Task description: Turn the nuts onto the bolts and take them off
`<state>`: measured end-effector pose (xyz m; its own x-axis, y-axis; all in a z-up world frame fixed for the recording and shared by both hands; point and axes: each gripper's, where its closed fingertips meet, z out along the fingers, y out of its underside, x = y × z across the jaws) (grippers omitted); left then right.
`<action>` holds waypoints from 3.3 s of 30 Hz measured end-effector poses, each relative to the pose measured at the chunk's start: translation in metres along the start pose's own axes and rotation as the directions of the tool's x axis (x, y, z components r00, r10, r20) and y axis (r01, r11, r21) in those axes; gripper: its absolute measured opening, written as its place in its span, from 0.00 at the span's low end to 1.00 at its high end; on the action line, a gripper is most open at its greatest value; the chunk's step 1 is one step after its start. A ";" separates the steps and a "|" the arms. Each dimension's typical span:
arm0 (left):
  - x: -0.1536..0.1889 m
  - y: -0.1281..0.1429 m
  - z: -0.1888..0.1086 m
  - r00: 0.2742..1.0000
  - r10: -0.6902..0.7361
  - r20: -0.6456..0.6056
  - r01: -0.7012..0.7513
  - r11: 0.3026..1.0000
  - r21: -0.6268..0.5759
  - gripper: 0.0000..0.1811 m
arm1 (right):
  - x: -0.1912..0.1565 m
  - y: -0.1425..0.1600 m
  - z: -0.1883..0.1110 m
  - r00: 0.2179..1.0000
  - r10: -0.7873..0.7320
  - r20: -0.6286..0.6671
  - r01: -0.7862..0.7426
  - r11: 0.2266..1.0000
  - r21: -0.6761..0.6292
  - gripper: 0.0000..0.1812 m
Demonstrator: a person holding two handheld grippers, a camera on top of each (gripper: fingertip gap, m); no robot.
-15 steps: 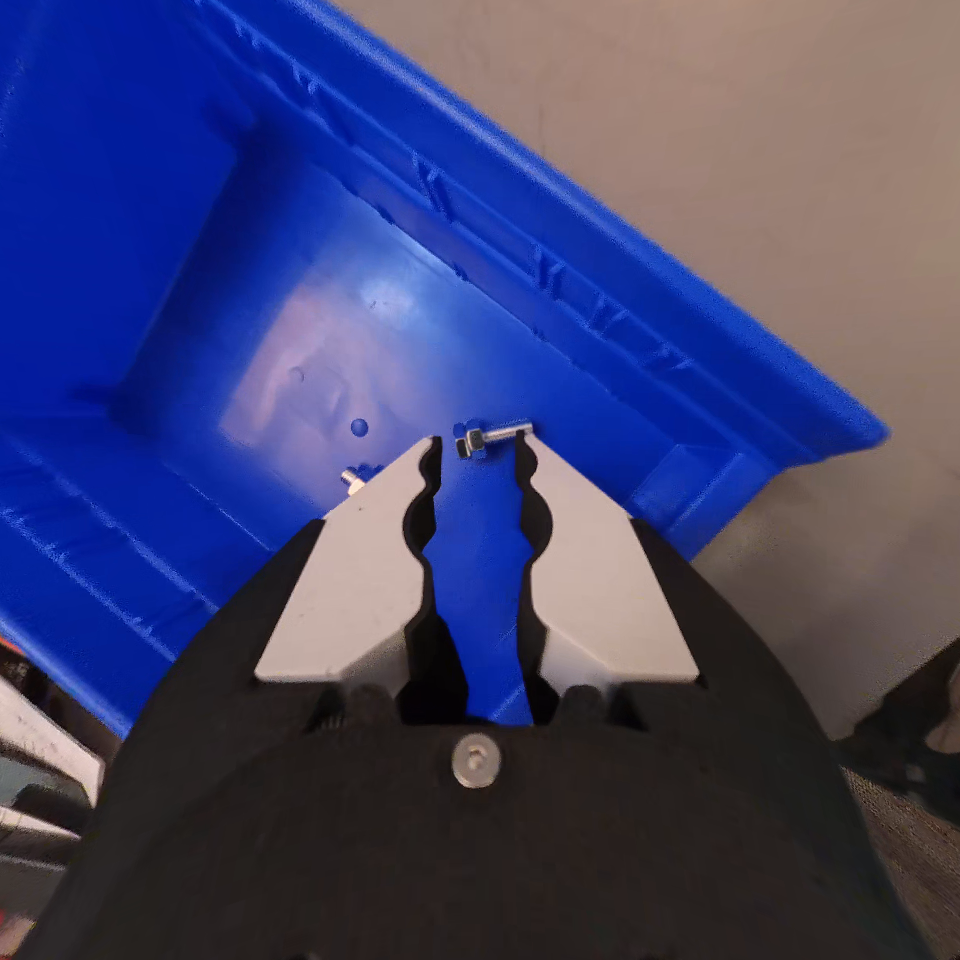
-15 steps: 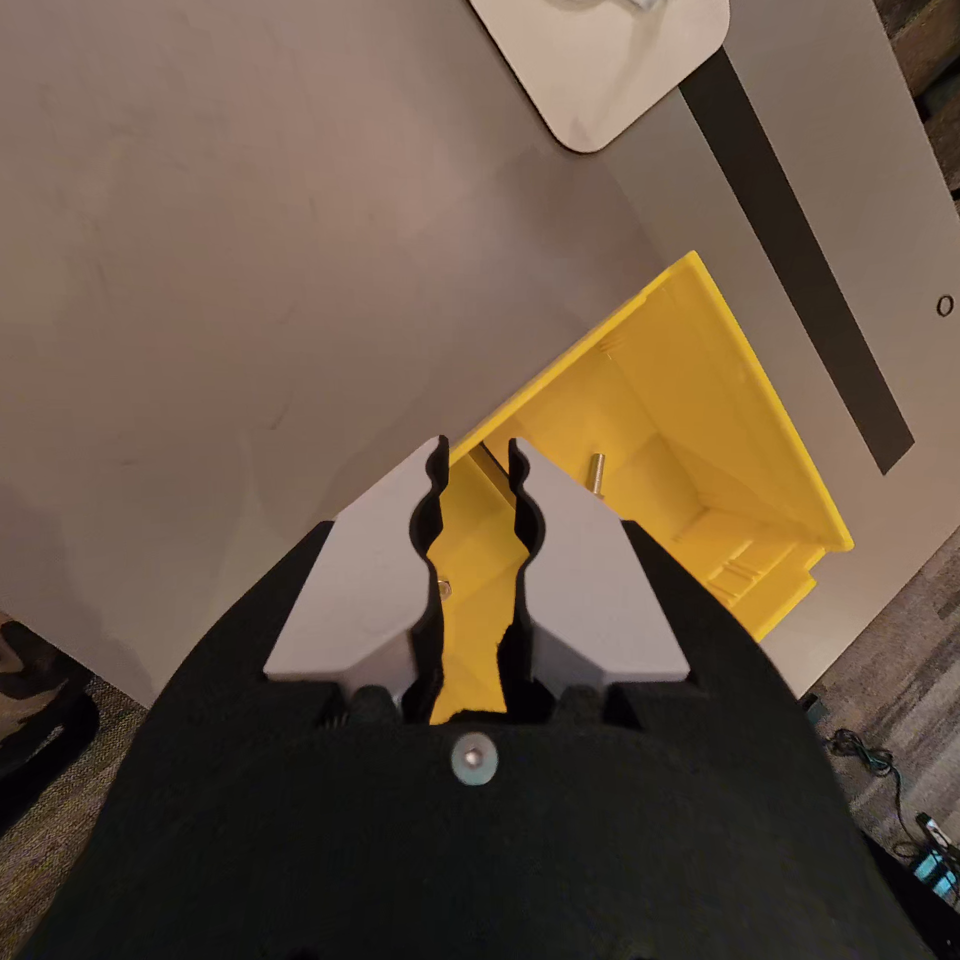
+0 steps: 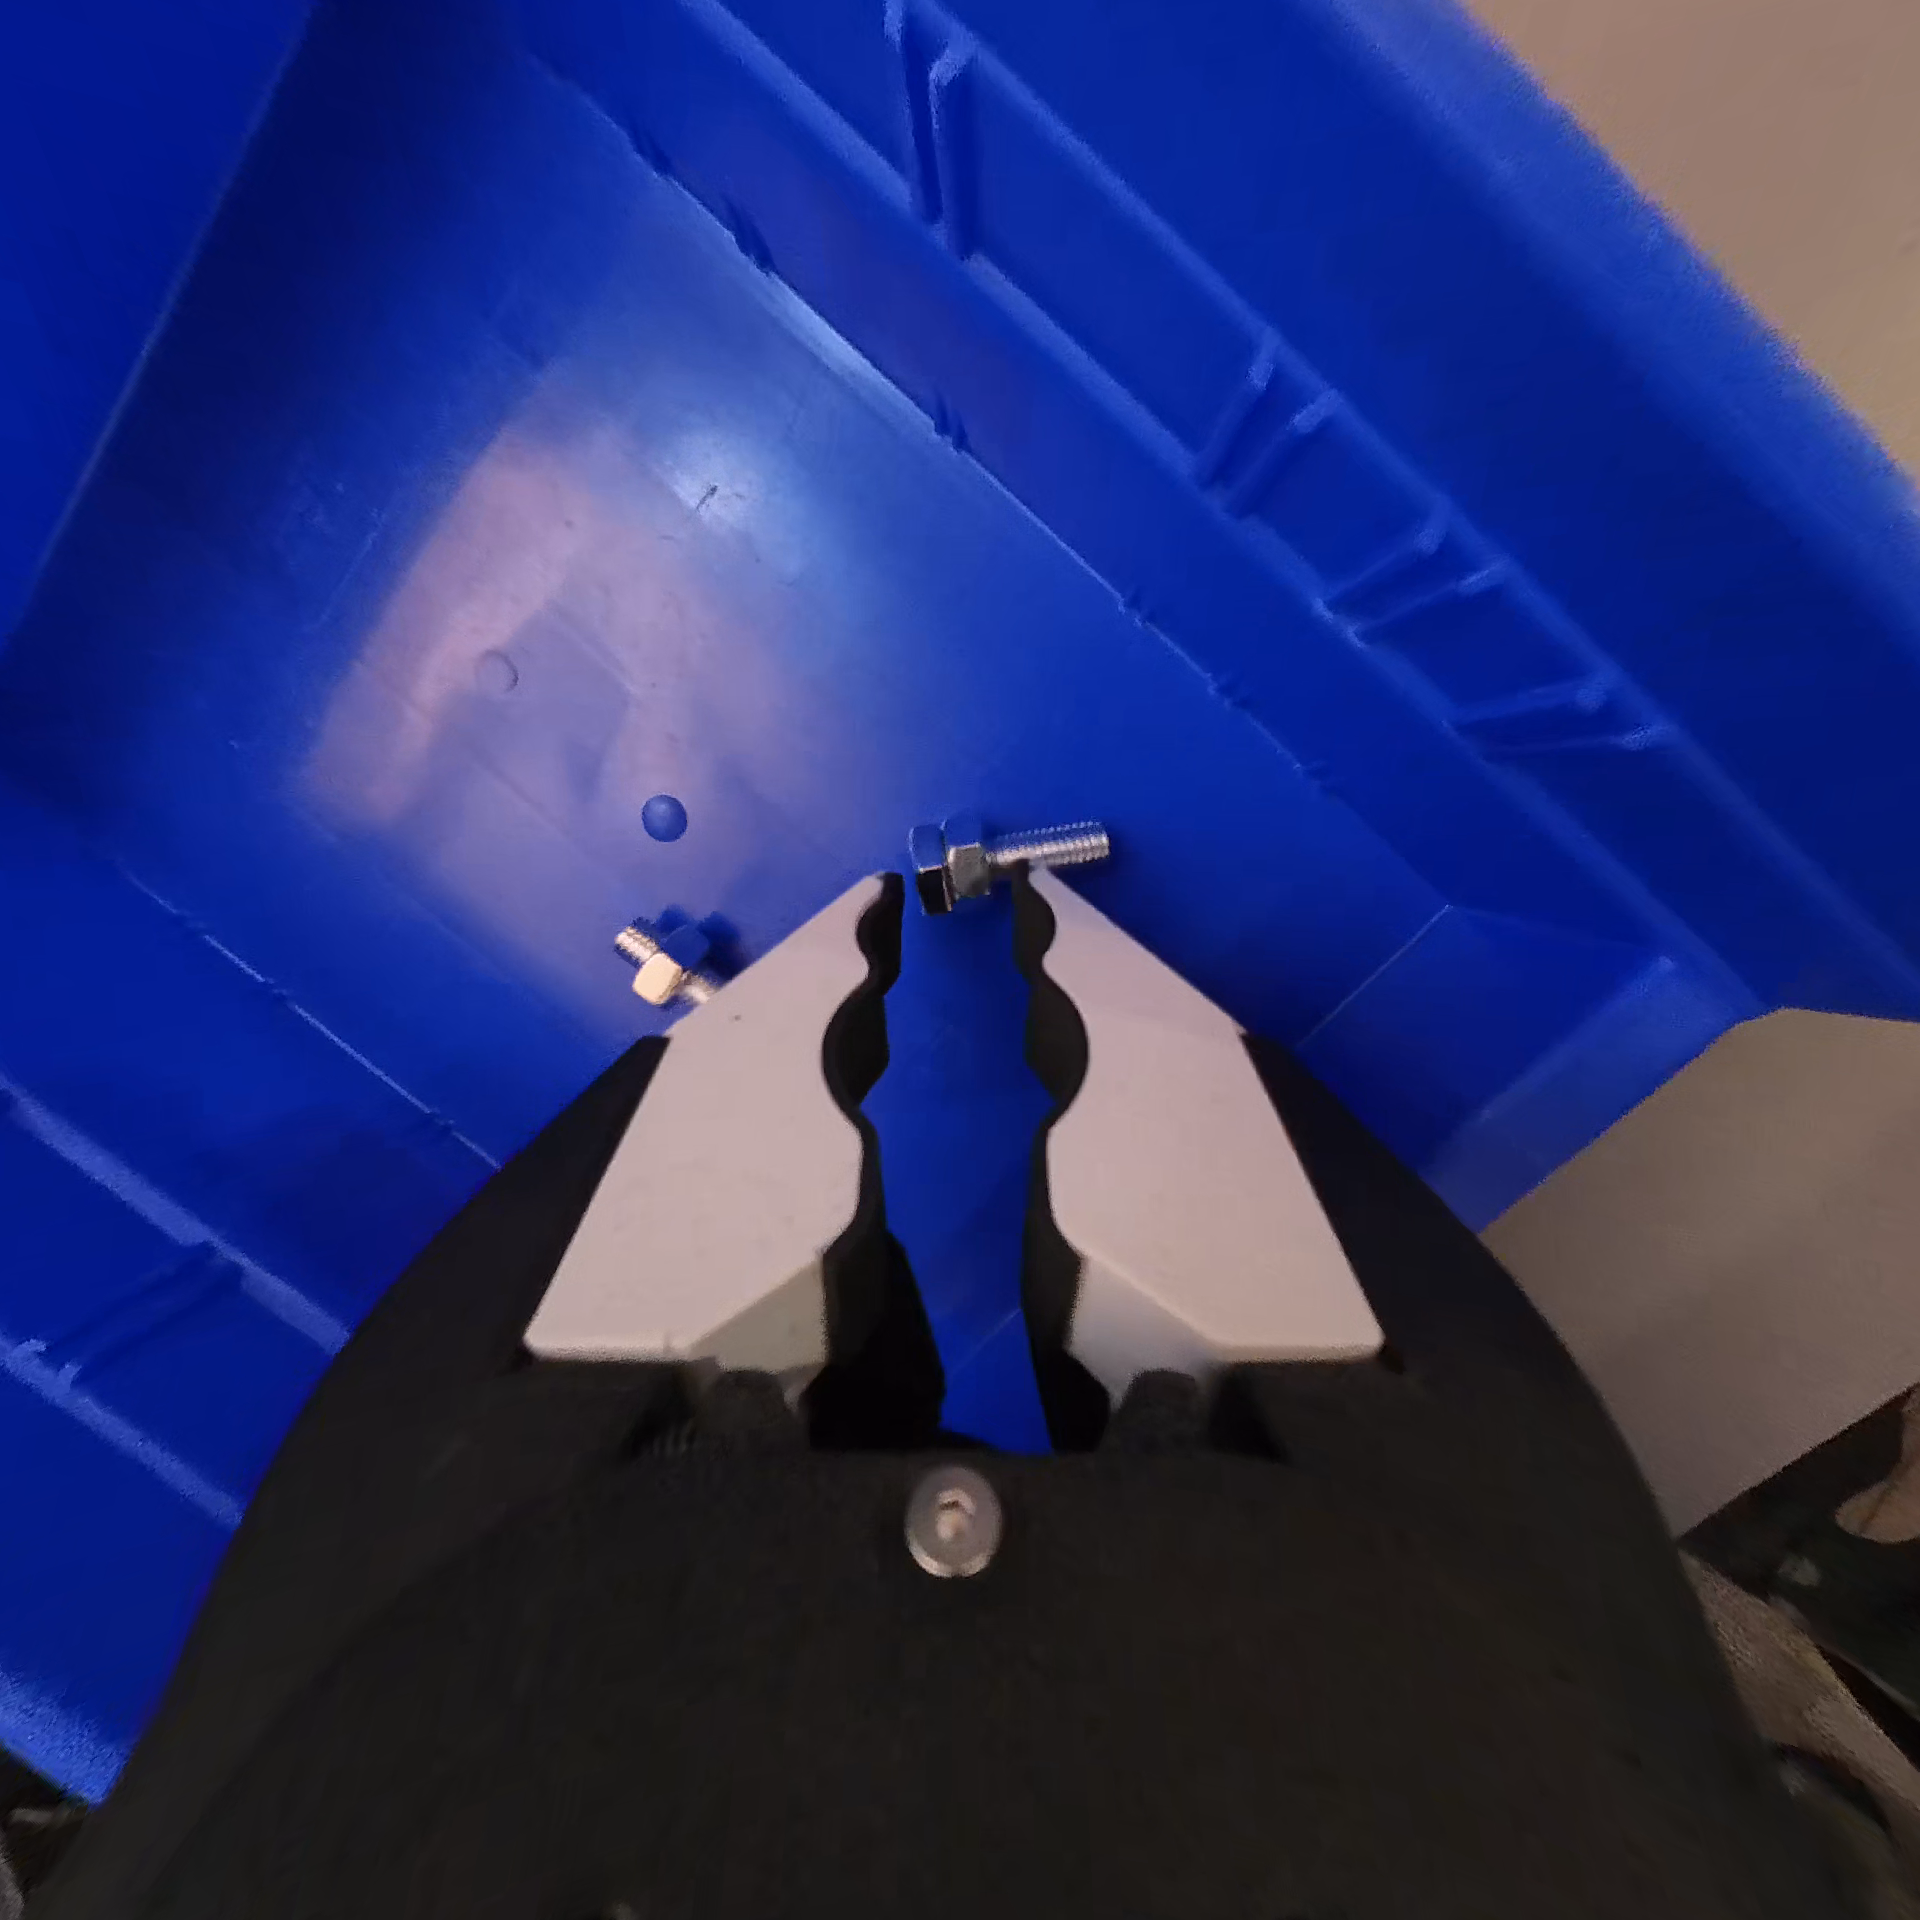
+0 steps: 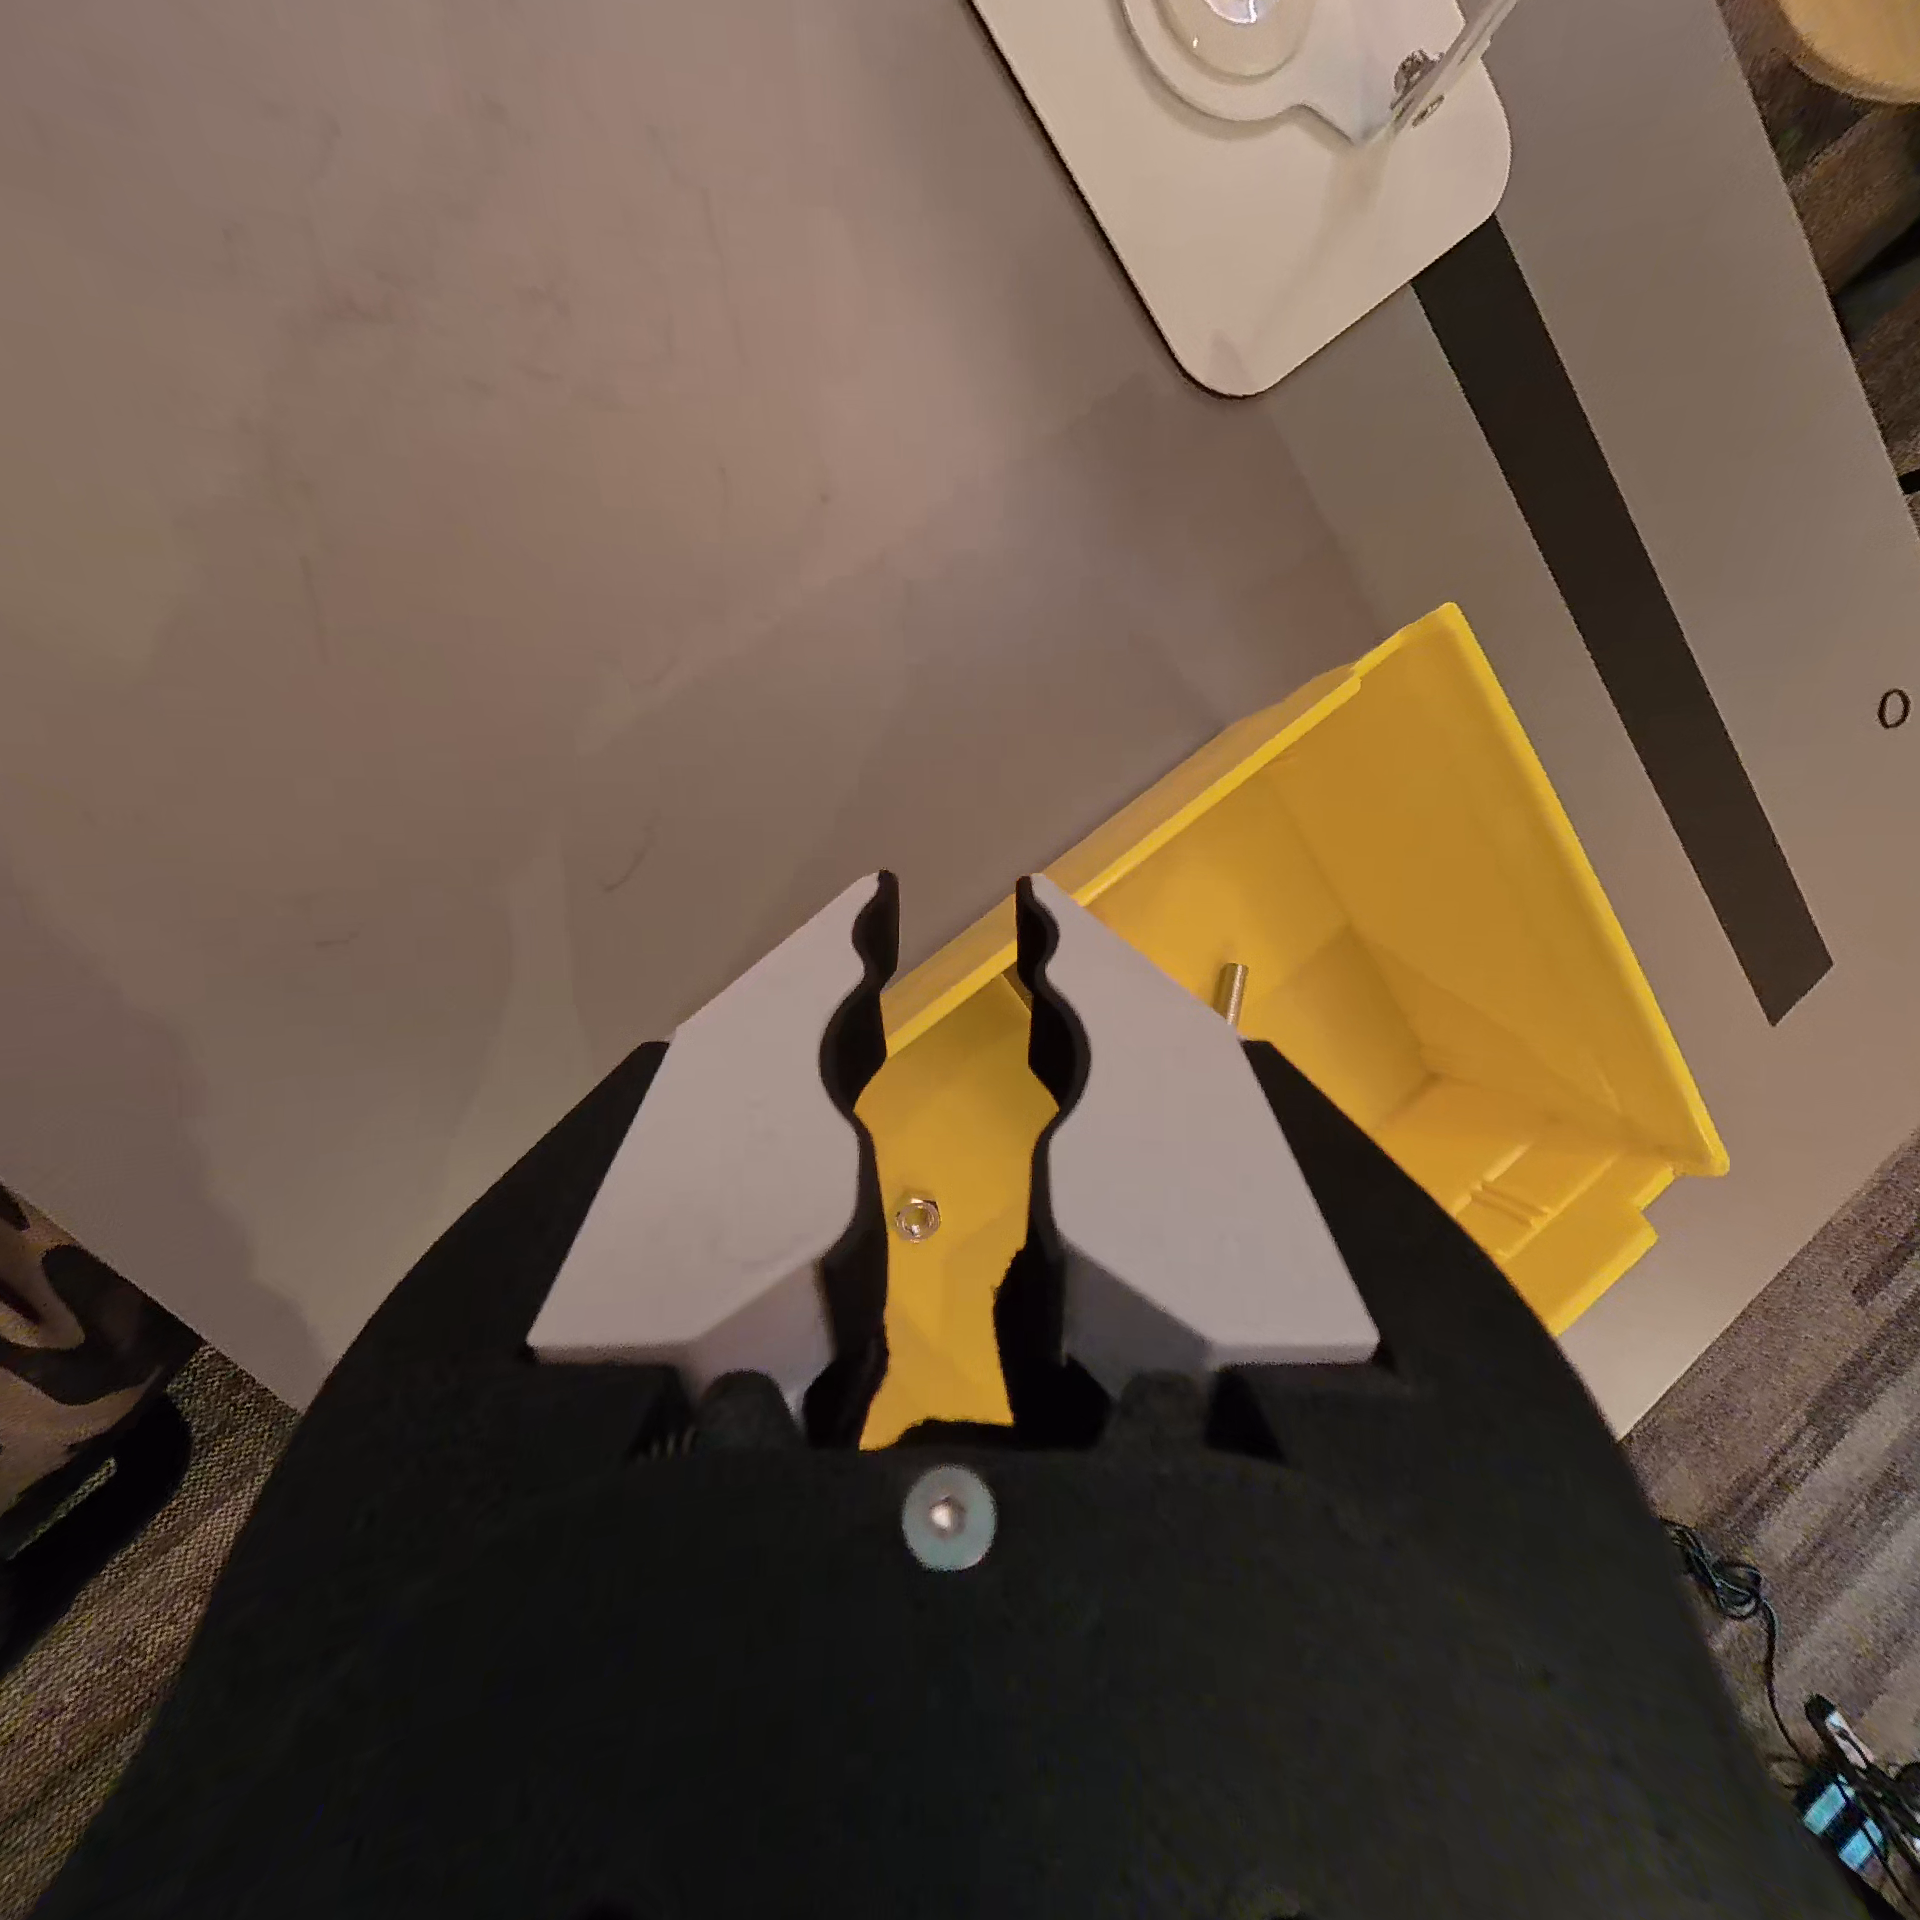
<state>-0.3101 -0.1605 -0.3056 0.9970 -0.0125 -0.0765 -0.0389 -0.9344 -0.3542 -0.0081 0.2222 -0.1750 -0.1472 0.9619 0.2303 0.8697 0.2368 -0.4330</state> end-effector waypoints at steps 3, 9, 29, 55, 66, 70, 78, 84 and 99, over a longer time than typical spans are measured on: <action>0.002 -0.003 0.001 1.000 -0.002 -0.018 0.002 1.000 0.016 0.09 | -0.002 -0.004 0.001 1.000 -0.005 0.001 0.005 1.000 0.010 0.11; 0.002 -0.004 -0.001 0.999 -0.040 -0.028 0.042 0.997 0.058 0.07 | -0.015 -0.024 -0.006 0.999 -0.032 -0.012 0.033 0.997 0.068 0.12; 0.021 -0.082 -0.133 0.915 -0.195 -0.354 0.375 0.734 0.566 0.07 | -0.155 -0.181 -0.049 0.942 -0.335 -0.033 0.267 0.687 0.676 0.18; 0.165 -0.157 -0.155 0.520 0.143 -0.842 0.603 0.637 0.480 0.07 | -0.260 -0.206 -0.045 0.797 -0.584 -0.156 0.451 0.403 0.797 0.04; 0.166 -0.171 -0.152 0.918 0.215 -0.333 0.141 0.608 0.782 0.21 | -0.231 -0.205 -0.070 0.787 -0.428 0.445 -0.165 0.550 0.819 0.04; 0.174 -0.175 -0.153 0.929 0.235 -0.288 0.091 0.609 0.788 0.19 | -0.232 -0.204 -0.073 0.722 -0.419 0.550 -0.254 0.579 0.774 0.04; 0.184 -0.175 -0.155 0.926 0.267 -0.268 0.057 0.602 0.796 0.17 | -0.229 -0.205 -0.071 0.715 -0.372 0.592 -0.292 0.610 0.737 0.04; 0.185 -0.178 -0.156 0.936 0.261 -0.236 0.041 0.587 0.809 0.13 | -0.229 -0.204 -0.070 0.718 -0.357 0.597 -0.295 0.620 0.727 0.04; 0.186 -0.178 -0.157 0.943 0.256 -0.211 0.034 0.557 0.829 0.08 | -0.233 -0.204 -0.069 0.730 -0.348 0.588 -0.282 0.630 0.723 0.04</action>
<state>-0.1068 -0.0521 -0.1103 0.9448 -0.3259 0.0337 -0.0432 -0.2260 -0.9732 -0.1188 -0.0593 -0.0796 -0.6873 0.6999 -0.1940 0.2492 -0.0237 -0.9682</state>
